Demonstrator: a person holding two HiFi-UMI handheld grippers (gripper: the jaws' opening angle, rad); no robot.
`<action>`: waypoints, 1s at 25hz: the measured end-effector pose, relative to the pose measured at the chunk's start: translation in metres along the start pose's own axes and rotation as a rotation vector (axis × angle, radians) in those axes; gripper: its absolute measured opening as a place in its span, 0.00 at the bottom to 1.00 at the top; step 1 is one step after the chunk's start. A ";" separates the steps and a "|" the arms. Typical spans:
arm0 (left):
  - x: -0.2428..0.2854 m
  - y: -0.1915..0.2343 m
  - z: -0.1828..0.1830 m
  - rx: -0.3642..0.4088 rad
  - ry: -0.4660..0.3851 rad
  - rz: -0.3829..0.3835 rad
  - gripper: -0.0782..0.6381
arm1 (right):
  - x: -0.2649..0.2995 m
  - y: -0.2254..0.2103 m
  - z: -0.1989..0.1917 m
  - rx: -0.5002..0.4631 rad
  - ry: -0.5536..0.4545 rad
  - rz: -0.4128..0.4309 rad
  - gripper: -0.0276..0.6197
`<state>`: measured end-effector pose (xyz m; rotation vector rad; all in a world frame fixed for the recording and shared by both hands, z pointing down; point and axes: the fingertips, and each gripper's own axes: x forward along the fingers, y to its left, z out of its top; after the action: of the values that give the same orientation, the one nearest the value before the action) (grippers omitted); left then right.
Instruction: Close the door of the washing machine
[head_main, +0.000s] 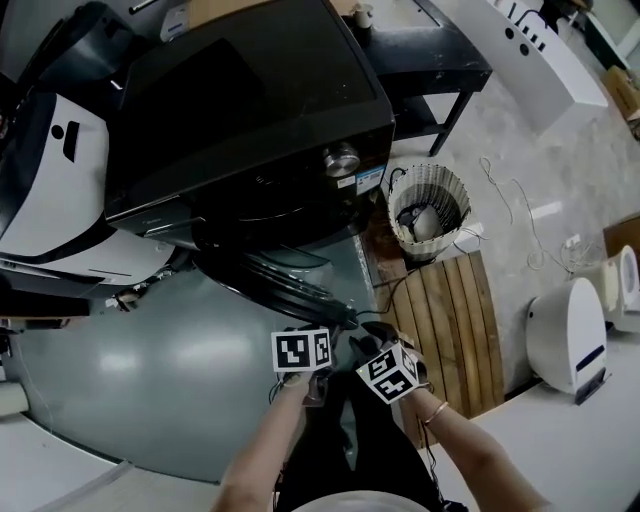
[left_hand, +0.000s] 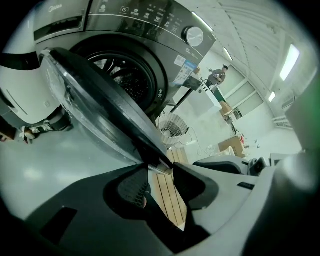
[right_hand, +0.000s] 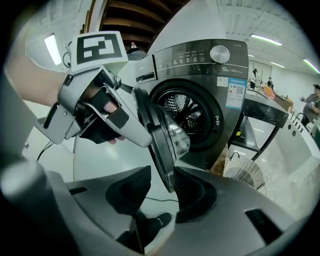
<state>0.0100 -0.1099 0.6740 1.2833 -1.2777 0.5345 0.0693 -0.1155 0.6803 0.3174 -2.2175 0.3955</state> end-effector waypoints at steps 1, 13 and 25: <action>0.002 -0.003 0.005 0.003 0.001 -0.001 0.35 | 0.004 -0.005 0.002 -0.016 0.003 -0.002 0.27; 0.026 -0.021 0.052 0.160 0.027 0.016 0.31 | 0.048 -0.058 0.026 -0.195 0.014 -0.111 0.18; -0.019 -0.006 0.089 0.680 -0.106 0.192 0.35 | 0.066 -0.104 0.053 -0.176 0.022 -0.161 0.21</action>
<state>-0.0252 -0.1852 0.6364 1.7680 -1.3679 1.1155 0.0290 -0.2373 0.7184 0.3904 -2.1691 0.1150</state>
